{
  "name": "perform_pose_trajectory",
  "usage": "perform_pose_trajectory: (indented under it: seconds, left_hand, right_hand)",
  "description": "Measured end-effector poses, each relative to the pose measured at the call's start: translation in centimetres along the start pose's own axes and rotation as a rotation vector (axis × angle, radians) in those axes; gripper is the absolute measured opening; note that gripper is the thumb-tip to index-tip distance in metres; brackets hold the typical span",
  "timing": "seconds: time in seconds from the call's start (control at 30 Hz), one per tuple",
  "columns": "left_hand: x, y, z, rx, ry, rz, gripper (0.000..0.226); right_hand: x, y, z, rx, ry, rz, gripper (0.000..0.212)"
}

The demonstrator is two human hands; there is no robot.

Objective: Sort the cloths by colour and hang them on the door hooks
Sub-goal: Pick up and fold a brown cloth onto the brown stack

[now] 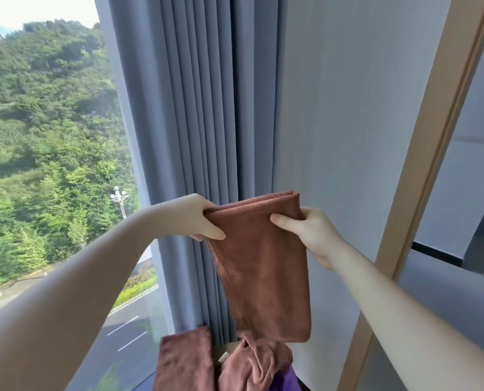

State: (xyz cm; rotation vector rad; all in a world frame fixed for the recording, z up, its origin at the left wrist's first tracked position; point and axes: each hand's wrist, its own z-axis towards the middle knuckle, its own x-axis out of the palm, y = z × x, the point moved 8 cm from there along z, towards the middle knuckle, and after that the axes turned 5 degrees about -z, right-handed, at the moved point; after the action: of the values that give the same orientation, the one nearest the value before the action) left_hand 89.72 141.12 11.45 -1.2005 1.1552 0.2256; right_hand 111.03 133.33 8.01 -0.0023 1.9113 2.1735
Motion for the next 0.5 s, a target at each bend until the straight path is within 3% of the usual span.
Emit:
perform_pose_trajectory:
  seconds: [0.13,0.2,0.33,0.5]
  left_hand:
    - [0.9,2.3,-3.5,0.087,-0.086,-0.578,0.028]
    - [1.7,3.9,-5.4,0.126,-0.174,-0.745,0.027]
    - [3.3,7.4,-9.2,0.112,-0.346,-0.799,0.021]
    - [5.5,12.7,-13.4,0.051,-0.373,-0.753,0.016]
  right_hand:
    - [1.8,0.0,-1.3,0.001,-0.014,0.022,0.015]
    - [3.3,-0.3,-2.1,0.005,-0.002,0.013,0.011]
    - [6.9,-1.7,-4.1,0.028,0.002,-0.007,0.009]
    - [11.7,-4.8,-7.0,0.074,0.017,-0.013,0.008]
